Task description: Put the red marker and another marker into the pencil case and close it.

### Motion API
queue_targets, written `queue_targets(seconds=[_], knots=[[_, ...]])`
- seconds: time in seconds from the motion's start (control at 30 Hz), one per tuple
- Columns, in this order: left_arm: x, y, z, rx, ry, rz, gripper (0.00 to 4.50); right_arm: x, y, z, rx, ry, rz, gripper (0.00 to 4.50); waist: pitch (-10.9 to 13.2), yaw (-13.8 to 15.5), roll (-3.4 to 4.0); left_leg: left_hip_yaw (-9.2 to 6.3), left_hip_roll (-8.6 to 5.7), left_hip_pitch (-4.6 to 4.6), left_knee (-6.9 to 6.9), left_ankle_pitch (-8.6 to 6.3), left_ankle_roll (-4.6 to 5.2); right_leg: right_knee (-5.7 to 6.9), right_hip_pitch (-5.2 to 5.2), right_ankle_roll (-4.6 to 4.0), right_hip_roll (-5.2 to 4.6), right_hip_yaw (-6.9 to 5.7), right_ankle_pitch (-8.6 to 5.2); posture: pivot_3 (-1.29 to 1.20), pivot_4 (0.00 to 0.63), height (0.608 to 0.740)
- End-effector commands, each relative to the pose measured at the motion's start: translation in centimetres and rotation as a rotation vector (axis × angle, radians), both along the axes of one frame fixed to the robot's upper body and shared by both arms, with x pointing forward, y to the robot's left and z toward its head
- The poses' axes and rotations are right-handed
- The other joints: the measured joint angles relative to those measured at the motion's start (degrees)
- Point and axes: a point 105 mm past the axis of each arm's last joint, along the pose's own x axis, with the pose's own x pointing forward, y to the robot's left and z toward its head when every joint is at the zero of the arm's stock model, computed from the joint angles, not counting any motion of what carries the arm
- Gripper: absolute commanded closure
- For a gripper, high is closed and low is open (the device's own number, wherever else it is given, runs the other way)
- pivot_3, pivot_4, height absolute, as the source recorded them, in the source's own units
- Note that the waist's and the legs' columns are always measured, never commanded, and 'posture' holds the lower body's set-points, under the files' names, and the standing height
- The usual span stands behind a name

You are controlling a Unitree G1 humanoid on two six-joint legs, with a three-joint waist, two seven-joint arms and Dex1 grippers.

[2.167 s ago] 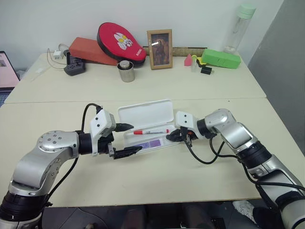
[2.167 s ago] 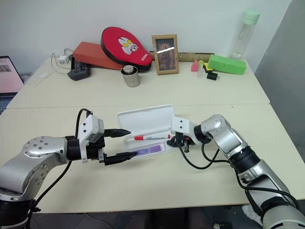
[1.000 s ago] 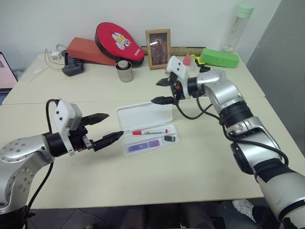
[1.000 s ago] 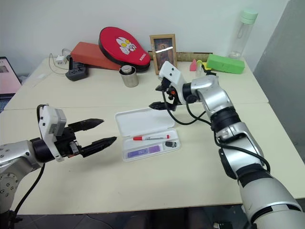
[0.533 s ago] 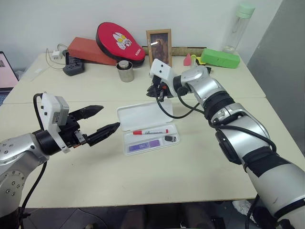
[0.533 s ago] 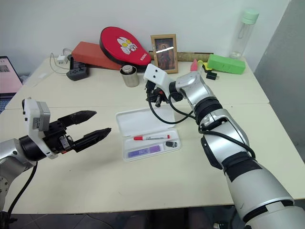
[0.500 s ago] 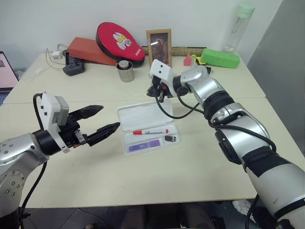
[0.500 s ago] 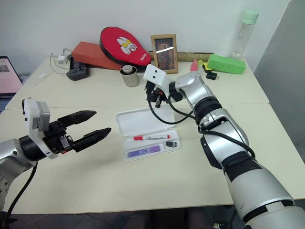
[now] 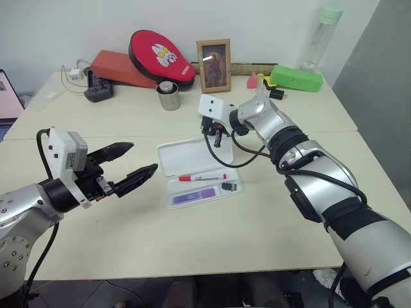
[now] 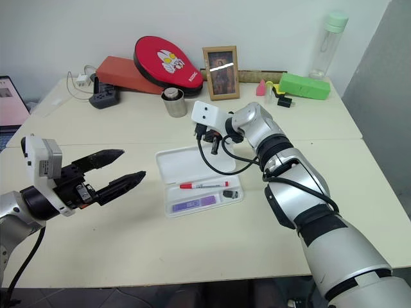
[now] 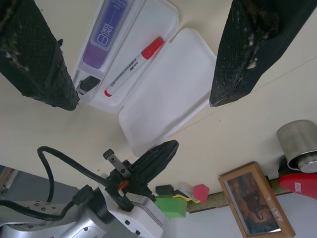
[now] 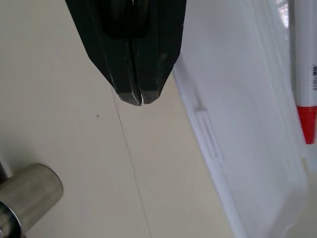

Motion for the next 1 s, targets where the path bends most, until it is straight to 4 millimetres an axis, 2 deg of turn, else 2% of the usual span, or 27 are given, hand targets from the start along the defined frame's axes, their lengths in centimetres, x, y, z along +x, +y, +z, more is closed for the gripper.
queue_targets(seconds=[0.03, 0.4, 0.57, 0.77, 1.0], knots=[[-0.3, -0.5, 0.8, 0.006, -0.045, -0.025, 0.0, -1.4, 0.7, 1.1, -0.029, 0.013, 0.136, 4.48, 0.0, 0.0, 0.0, 0.0, 0.0, 0.01, 0.0, 0.0, 0.0, 0.0, 0.01, 0.0, 0.0, 0.0, 0.0, 0.0, 0.15, 0.74], [-0.1, -0.9, 0.3, 0.031, -0.018, -0.065, 0.0, -4.1, -0.6, -1.6, -0.16, 0.13, 0.343, 4.48, 0.0, 0.0, 0.0, -0.04, 0.0, 0.01, 0.0, 0.0, -0.01, -0.01, 0.02, 0.0, 0.0, -0.02, 0.0, 0.0, 0.15, 0.74], [-1.7, -2.5, -1.3, 0.066, 0.071, -0.197, 0.0, -6.2, -1.7, -4.4, -0.227, 0.183, 0.435, 4.48, 0.0, 0.1, 0.0, -0.06, 0.0, 0.0, -0.01, 0.0, -0.01, -0.03, 0.02, 0.0, -0.02, -0.01, 0.0, 0.0, 0.15, 0.74], [-2.3, -2.4, -2.7, 0.128, 0.145, -0.248, 0.0, -7.7, -1.7, -7.2, -0.231, 0.2, 0.423, 4.48, 0.0, 0.1, 0.0, -0.08, 0.05, 0.1, -0.03, 0.0, -0.01, 0.03, 0.06, 0.0, -0.04, -0.01, 0.0, 0.0, 0.15, 0.74], [-1.7, -2.6, -2.3, 0.132, 0.133, -0.267, 0.0, -7.9, -2.0, -9.2, -0.245, 0.214, 0.348, 4.48, 0.0, -0.1, -0.02, -0.04, 0.06, 0.23, -0.04, -0.01, 0.0, 0.03, 0.11, 0.0, 0.04, 0.03, 0.0, 0.0, 0.15, 0.74]])
